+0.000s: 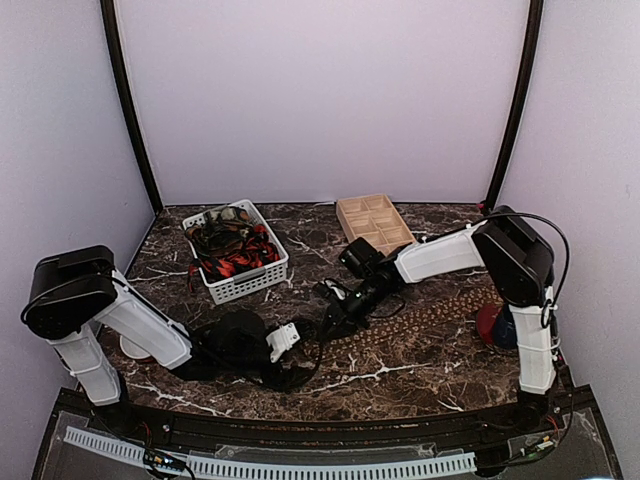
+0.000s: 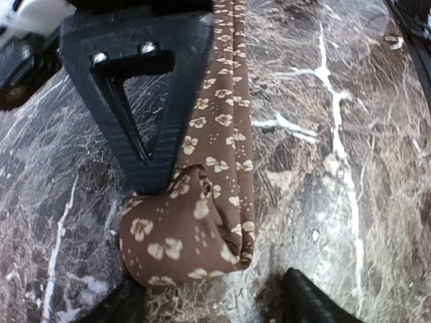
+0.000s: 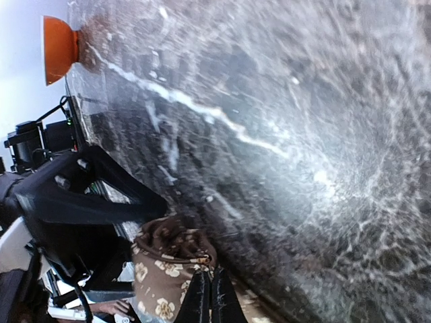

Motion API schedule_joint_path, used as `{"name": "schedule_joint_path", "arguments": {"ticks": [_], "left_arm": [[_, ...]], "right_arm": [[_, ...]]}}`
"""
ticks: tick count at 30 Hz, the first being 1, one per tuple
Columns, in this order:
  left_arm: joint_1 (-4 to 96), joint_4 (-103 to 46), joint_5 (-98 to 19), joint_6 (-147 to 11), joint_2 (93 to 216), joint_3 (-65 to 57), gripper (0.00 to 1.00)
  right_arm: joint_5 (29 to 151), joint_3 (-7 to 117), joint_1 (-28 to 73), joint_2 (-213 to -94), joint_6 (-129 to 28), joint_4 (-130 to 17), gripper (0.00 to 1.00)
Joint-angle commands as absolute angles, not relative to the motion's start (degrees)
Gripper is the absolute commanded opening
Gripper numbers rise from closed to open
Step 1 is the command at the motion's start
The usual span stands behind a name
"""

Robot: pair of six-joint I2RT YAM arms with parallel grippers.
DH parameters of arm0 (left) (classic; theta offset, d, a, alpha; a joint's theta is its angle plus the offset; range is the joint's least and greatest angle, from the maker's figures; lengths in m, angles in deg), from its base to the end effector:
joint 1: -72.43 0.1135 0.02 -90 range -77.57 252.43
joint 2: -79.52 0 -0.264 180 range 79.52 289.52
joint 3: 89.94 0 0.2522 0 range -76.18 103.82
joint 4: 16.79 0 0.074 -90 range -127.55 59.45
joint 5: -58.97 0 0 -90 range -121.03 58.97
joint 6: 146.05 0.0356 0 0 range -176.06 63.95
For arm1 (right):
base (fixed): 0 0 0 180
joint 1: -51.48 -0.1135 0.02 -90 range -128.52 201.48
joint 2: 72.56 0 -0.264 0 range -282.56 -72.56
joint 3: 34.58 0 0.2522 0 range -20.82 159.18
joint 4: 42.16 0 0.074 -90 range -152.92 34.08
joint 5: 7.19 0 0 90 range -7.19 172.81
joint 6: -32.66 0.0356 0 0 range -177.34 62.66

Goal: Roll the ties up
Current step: Roll the tie at the center of the board.

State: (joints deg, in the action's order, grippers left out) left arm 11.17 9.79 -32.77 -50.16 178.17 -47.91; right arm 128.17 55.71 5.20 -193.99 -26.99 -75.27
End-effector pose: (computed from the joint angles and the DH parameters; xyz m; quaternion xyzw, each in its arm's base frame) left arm 0.1401 -0.2577 0.1090 0.4853 0.7174 -0.2438 0.4363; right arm 0.2696 0.3186 0.1192 0.2097 -0.8789 -0.4224 0.0717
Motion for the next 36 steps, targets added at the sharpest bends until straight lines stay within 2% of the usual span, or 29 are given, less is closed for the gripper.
{"name": "schedule_joint_path", "arguments": {"ticks": [1,6,12,14,18,27,31,36], "left_arm": [[11.3,8.3,-32.5,-51.1,176.4,-47.8,0.82],[11.3,9.6,-30.7,-54.7,180.4,-44.8,0.87],[11.3,10.5,-32.5,-56.1,183.9,-42.3,0.87],[11.2,9.9,-33.9,-55.7,184.4,-42.1,0.8],[11.2,11.3,-33.5,-54.4,183.6,-44.7,0.54],[11.3,10.9,-31.3,-46.7,181.7,-48.3,0.37],[11.5,10.8,-31.4,-46.0,180.6,-49.3,0.41],[11.5,10.8,-34.3,-48.8,179.1,-49.6,0.69]], "right_arm": [[128.2,56.2,4.4,-195.2,-27.2,-75.1,0.0],[127.8,56.0,4.4,-194.4,-28.1,-76.4,0.0],[127.6,55.3,4.4,-193.3,-28.0,-76.5,0.0],[127.5,55.3,4.3,-193.1,-28.1,-76.6,0.0],[127.8,55.6,4.3,-191.9,-28.2,-77.1,0.0],[129.7,55.3,4.1,-190.3,-28.4,-76.6,0.0],[129.4,55.1,3.5,-192.2,-29.4,-76.5,0.0],[128.1,54.5,3.5,-193.3,-30.1,-76.8,0.0]]}}
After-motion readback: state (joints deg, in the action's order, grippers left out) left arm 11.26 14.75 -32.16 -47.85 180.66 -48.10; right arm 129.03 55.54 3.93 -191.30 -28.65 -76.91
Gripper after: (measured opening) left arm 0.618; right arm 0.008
